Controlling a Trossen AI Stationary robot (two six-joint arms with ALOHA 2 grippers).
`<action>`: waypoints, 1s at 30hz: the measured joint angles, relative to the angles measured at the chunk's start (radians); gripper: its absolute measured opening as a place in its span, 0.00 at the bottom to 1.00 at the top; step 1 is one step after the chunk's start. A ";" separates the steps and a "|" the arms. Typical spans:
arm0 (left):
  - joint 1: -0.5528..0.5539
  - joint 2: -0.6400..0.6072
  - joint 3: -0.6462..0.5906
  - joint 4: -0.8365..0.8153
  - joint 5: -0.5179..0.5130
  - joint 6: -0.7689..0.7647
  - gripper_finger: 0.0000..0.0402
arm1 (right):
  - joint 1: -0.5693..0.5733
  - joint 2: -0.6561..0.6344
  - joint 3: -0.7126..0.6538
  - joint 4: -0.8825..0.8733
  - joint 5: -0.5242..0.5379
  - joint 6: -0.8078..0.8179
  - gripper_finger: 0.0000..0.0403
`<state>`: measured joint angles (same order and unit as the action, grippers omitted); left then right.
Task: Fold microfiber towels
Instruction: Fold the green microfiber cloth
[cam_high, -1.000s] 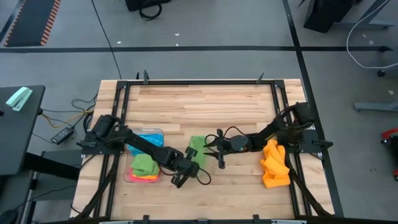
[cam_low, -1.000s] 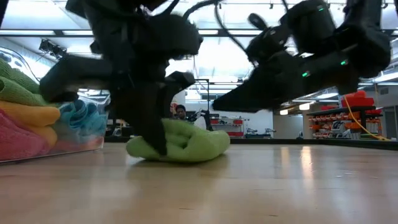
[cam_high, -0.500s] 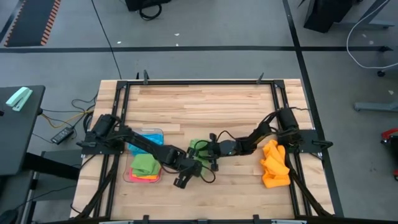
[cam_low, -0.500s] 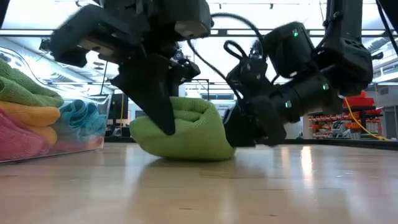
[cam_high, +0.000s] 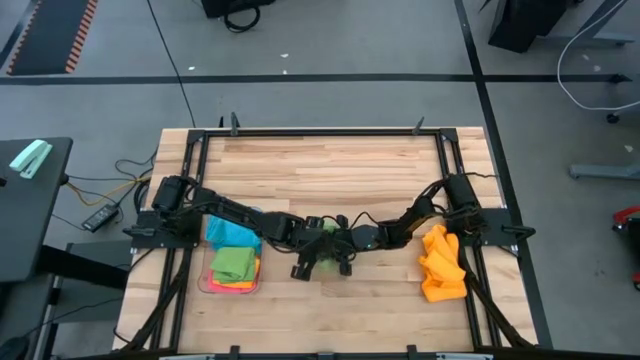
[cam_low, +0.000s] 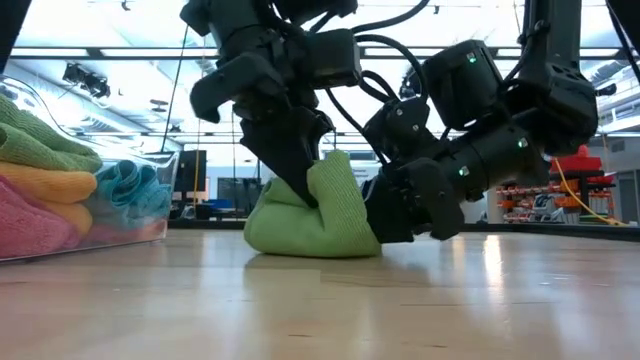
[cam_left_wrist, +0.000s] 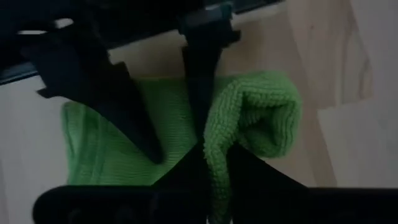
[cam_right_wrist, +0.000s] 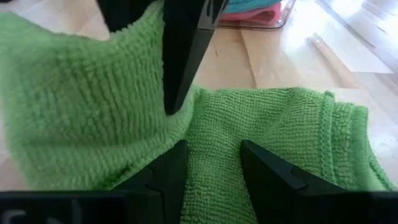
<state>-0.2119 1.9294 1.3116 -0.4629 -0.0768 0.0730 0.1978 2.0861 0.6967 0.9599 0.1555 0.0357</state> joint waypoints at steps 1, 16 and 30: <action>0.003 0.000 0.000 -0.001 0.014 0.014 0.10 | 0.000 -0.012 -0.001 -0.017 -0.004 -0.005 0.40; 0.007 -0.001 0.000 -0.024 0.097 0.044 0.08 | -0.006 -0.162 -0.004 -0.142 0.061 -0.041 0.40; 0.007 0.000 0.000 -0.024 0.099 0.049 0.09 | -0.178 -0.226 -0.002 -0.321 0.160 -0.058 0.40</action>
<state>-0.2047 1.9289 1.3113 -0.4873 0.0223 0.1222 0.0200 1.8599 0.6949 0.6393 0.3156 -0.0220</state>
